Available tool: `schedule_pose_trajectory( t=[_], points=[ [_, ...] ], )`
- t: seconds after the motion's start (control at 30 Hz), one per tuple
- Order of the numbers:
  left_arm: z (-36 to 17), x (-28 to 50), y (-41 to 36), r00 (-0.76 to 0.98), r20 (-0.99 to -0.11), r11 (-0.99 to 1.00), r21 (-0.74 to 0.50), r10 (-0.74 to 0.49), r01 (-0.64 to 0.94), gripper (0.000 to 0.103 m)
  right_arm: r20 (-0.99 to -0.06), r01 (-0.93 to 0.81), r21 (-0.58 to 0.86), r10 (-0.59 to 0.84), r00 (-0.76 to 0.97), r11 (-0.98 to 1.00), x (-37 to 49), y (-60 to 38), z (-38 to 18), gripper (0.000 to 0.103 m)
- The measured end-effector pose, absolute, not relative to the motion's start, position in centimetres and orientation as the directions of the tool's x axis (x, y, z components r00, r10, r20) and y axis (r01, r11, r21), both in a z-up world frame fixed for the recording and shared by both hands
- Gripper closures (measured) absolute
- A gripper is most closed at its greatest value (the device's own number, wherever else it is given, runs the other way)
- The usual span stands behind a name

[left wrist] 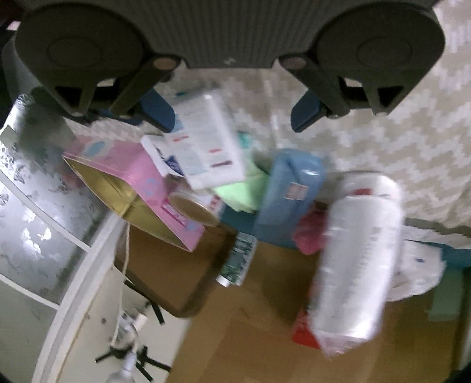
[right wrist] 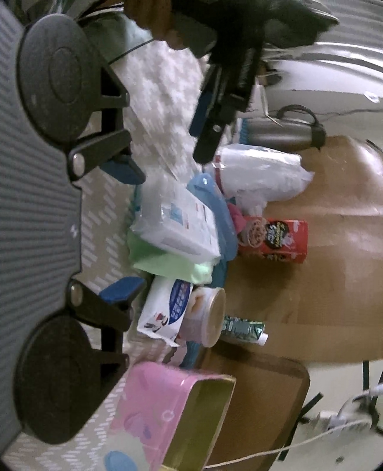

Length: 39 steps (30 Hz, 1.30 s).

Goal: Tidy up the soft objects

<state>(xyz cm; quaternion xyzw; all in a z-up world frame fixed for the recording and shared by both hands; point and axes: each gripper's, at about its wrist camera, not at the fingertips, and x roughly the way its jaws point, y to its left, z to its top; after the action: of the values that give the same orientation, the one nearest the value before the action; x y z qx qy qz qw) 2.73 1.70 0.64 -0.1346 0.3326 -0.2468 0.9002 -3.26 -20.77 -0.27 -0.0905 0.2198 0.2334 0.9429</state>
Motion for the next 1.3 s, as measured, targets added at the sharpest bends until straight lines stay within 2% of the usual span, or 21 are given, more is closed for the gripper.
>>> schedule_pose_trajectory(
  t=[0.07, 0.13, 0.17, 0.2, 0.23, 0.3, 0.47, 0.6, 0.9, 0.97, 1.07, 1.1, 1.13, 1.2, 1.3],
  points=[
    [0.3, 3.3, 0.6, 0.63, -0.554, 0.837, -0.411, -0.544, 0.361, 0.022, -0.454, -0.501, -0.084, 0.414, 0.789, 0.862, -2.8, -20.4, -0.1, 0.031],
    [-0.5, 4.0, -0.6, 0.587, -0.579, 0.824, -0.421, -0.565, 0.378, 0.049, -0.455, -0.518, -0.095, 0.426, 0.782, 0.85, -2.3, -19.9, -0.1, 0.033],
    [-0.9, 4.3, -1.1, 0.557, -0.589, 0.811, -0.44, -0.585, 0.387, 0.054, -0.464, -0.533, -0.094, 0.436, 0.771, 0.841, -2.0, -19.6, -0.2, 0.034],
    [-1.0, 4.2, -1.6, 0.56, -0.597, 0.818, -0.434, -0.575, 0.377, 0.053, -0.475, -0.546, -0.092, 0.445, 0.759, 0.833, -1.8, -19.3, -0.4, 0.054],
    [-0.8, 4.0, -2.0, 0.574, -0.596, 0.828, -0.413, -0.561, 0.38, 0.054, -0.493, -0.547, -0.092, 0.439, 0.751, 0.832, -1.5, -18.9, -0.6, 0.063],
    [0.1, 3.3, -2.7, 0.595, -0.581, 0.831, -0.377, -0.556, 0.409, 0.054, -0.481, -0.522, -0.114, 0.413, 0.773, 0.845, -1.7, -18.7, -0.8, 0.064],
    [3.4, 2.6, -5.0, 0.625, -0.52, 0.811, -0.317, -0.582, 0.492, 0.054, -0.366, -0.455, -0.111, 0.389, 0.845, 0.884, -3.4, -20.3, 0.9, 0.064],
    [5.4, 3.8, -9.0, 0.616, -0.504, 0.785, -0.248, -0.605, 0.568, 0.053, -0.281, -0.353, -0.131, 0.306, 0.91, 0.927, -4.0, -22.2, 2.0, 0.064],
    [7.0, 8.0, -19.8, 0.551, -0.504, 0.704, -0.176, -0.665, 0.688, 0.051, -0.221, -0.114, -0.058, 0.099, 0.97, 0.992, -2.2, -30.1, 3.4, 0.064],
    [6.7, 9.4, -21.8, 0.547, -0.52, 0.709, -0.177, -0.656, 0.682, 0.046, -0.225, -0.066, -0.032, 0.057, 0.973, 0.997, -1.3, -31.5, 3.1, 0.063],
    [5.8, 10.8, -24.4, 0.58, -0.549, 0.745, -0.123, -0.602, 0.656, 0.03, -0.231, 0.039, -0.031, -0.045, 0.972, 0.999, 1.1, -33.0, 2.5, 0.059],
    [5.5, 11.1, -24.9, 0.592, -0.558, 0.758, -0.109, -0.582, 0.644, 0.026, -0.244, 0.09, -0.047, -0.099, 0.965, 0.995, 2.0, -33.3, 2.1, 0.053],
    [5.3, 11.1, -24.9, 0.591, -0.562, 0.761, -0.112, -0.579, 0.639, 0.026, -0.252, 0.126, -0.056, -0.136, 0.958, 0.99, 2.6, -33.5, 1.8, 0.047],
    [5.3, 10.9, -24.2, 0.582, -0.555, 0.754, -0.133, -0.594, 0.643, 0.024, -0.269, 0.155, -0.031, -0.157, 0.95, 0.987, 2.7, -34.3, 1.1, 0.046],
    [5.6, 10.0, -22.4, 0.62, -0.529, 0.771, -0.11, -0.58, 0.627, 0.021, -0.237, 0.17, -0.028, -0.172, 0.956, 0.985, 1.8, -34.3, 0.7, 0.04]
  ],
)
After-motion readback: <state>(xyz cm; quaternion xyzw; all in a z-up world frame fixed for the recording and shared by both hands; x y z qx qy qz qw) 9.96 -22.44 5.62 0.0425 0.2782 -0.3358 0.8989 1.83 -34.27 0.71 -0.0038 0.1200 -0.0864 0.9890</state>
